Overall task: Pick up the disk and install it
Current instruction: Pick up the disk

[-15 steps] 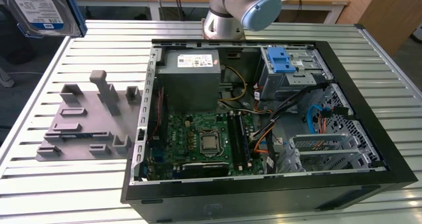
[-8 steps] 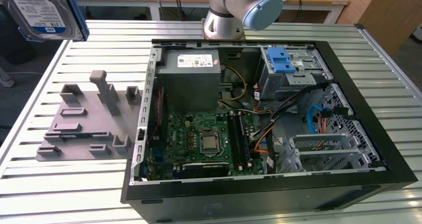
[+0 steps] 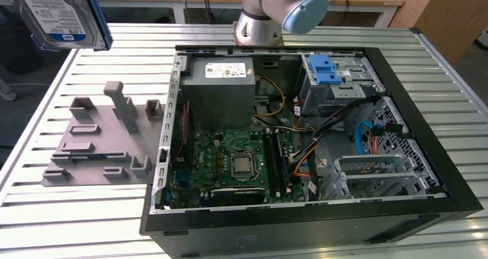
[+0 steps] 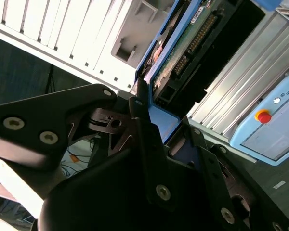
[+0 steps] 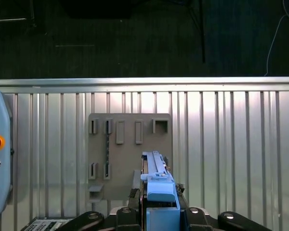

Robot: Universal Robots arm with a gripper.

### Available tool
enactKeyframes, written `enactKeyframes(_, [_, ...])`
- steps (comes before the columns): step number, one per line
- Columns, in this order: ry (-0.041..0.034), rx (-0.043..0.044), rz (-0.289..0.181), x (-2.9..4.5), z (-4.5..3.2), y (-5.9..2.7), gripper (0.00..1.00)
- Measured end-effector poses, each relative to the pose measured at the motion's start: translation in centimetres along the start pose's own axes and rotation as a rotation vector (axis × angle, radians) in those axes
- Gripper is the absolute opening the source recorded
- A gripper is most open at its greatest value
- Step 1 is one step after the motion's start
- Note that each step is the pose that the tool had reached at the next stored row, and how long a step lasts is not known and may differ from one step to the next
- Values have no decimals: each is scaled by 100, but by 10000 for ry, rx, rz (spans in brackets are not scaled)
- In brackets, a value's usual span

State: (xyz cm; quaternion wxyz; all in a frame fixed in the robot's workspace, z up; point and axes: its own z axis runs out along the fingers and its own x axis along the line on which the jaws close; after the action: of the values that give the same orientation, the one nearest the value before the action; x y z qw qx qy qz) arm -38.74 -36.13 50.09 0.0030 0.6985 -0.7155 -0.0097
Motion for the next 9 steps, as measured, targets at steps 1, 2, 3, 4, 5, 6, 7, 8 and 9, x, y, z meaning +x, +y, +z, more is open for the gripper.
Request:
enactKeyframes(1, [1,-1,0,13,-1,-19,36])
enactKeyframes(2, [0,0,-1,26,-1,-39,36])
enactKeyframes(3, [0,0,-1,36,-1,-58,36])
enactKeyframes(4, [0,0,-1,43,-1,-75,36])
enactKeyframes(5, [0,-1,-1,52,-2,-94,36])
enactKeyframes(6, [0,-1,-1,61,-2,-115,36])
enactKeyframes(7, [0,-1,0,70,-2,-138,36])
enactKeyframes(8, [0,-2,-1,79,-3,-158,36])
enactKeyframes(9, [0,-2,-1,86,-3,-174,36])
